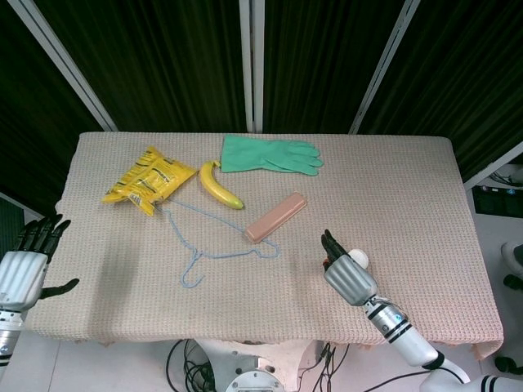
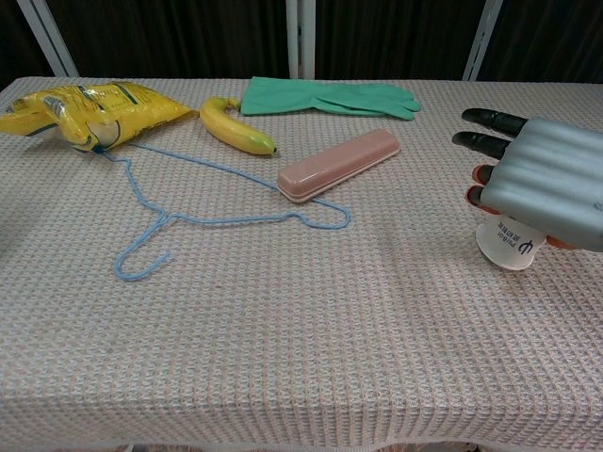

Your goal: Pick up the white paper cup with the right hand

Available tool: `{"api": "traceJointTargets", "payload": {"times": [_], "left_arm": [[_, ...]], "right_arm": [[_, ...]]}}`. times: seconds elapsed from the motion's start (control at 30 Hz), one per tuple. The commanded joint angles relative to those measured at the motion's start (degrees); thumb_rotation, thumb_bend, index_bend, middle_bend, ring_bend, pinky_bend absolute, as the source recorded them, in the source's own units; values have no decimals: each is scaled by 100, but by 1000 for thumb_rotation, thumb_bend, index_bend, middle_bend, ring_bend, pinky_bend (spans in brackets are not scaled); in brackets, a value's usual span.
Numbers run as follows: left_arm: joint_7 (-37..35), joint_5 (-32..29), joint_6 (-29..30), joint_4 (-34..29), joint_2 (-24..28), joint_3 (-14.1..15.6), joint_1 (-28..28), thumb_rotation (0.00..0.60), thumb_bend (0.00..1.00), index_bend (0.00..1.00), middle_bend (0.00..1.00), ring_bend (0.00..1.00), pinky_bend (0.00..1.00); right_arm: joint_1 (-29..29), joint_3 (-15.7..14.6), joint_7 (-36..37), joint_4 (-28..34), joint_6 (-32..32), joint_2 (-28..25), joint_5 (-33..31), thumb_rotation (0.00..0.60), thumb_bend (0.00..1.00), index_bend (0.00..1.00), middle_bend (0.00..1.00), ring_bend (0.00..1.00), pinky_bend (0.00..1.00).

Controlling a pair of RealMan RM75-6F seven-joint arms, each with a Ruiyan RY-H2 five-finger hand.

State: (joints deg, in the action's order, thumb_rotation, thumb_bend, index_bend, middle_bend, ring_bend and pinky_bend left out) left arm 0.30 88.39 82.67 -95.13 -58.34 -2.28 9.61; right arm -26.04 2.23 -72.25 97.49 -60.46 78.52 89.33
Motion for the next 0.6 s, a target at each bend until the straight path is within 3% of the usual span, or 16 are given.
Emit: {"api": "traceJointTargets", "payload": {"times": [0.03,0.17,0.33,0.5,0.6], "left_arm": [[8,6,-2,-1,-2,4,1,600,47,0,0,0,0],[16,9,4,-13,1,6,-2,600,48,0,0,0,0],[35,-1,-22,-9,-7,10,5,600,47,0,0,0,0],[75,-10,-68,-5,-29,15,27,600,48,0,0,0,0],[112,-33,-104,-9,-43,13,41,600,47,0,0,0,0]], "right_arm": [[-18,31,529,3,-261,-78,239,600,58,613,534,116,0],[100,222,1860,15,-874,-117,359,600,72,618,537,127,0],[419,529,4626,-372,-1619,68,-67,600,74,618,537,128,0],[625,611,7183,-694,-1353,109,-783,600,81,618,538,131,0],[686,638,8156,-851,-1127,144,-1049,600,81,617,538,131,0]]}}
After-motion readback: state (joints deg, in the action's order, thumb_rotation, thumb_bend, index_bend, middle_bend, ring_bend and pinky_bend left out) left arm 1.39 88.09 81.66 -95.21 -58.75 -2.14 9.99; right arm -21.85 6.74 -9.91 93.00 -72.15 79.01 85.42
